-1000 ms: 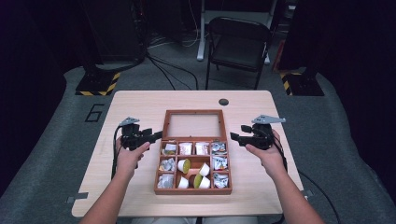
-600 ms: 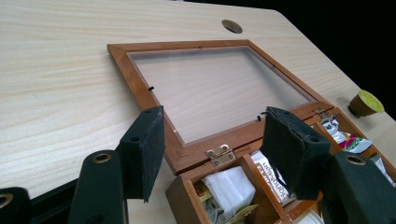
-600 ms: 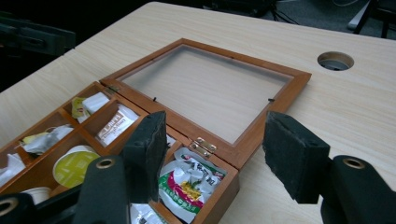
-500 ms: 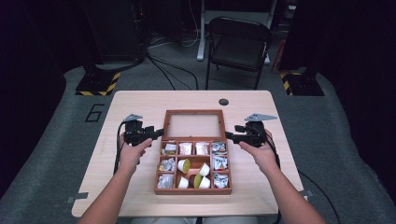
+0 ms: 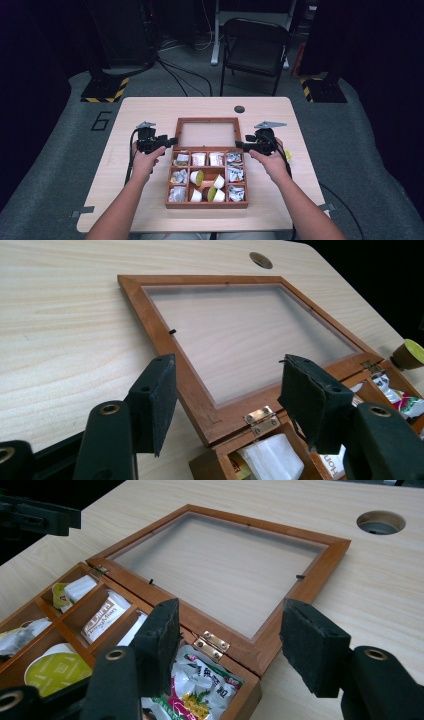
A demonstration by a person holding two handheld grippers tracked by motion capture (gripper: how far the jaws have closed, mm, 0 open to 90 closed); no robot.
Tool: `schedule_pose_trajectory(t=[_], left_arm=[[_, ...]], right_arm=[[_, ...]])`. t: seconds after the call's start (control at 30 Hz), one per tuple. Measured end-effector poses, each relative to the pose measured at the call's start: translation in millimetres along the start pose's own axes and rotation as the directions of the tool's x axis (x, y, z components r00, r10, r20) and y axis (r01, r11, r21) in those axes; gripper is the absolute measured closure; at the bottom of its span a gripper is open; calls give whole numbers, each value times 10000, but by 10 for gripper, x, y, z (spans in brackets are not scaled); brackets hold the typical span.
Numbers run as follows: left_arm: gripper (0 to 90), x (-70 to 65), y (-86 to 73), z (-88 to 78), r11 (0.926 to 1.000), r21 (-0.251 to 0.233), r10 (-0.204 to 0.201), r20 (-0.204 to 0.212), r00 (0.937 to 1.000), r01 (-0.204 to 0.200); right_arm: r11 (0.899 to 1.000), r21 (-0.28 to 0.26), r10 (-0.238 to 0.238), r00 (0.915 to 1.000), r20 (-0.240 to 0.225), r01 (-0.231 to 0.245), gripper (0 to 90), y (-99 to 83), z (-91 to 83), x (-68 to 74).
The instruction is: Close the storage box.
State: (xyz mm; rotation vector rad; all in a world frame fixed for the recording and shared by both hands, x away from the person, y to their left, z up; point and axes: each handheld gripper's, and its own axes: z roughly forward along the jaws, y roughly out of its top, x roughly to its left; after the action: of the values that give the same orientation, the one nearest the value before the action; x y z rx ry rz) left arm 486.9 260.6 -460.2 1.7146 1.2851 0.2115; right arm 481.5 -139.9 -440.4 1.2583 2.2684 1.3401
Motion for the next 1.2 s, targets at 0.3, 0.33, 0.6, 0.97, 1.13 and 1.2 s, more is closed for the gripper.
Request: schedule_pose_trajectory(t=[0.3,0.33,0.6,0.97,1.13,1.2], left_arm=[[389,45,-17,98,9998,140,-124,-115,9999,126],[387,43,-21,109,9997,178,-183,-127,9998,185],[366,65,-55,213,9985,457,-281,-187,9994,289],[352,86,-89,300,9966,639,-508,-243,9984,523],[352,77,-96,332,9955,748,-574,-183,9982,586],[354,77,-99,348,9953,755,-592,-121,9982,600]], right_arm=[[9997,203,130,9999,74,-131,406,-21,123,-18],[9997,225,123,9999,71,-125,406,-26,144,-28],[9982,371,457,9988,170,-463,389,-44,239,-76],[9951,541,810,9958,435,-833,369,-66,262,-120],[9944,646,799,9954,526,-833,369,-66,253,-101],[9949,604,768,9951,621,-806,369,-71,253,-113]])
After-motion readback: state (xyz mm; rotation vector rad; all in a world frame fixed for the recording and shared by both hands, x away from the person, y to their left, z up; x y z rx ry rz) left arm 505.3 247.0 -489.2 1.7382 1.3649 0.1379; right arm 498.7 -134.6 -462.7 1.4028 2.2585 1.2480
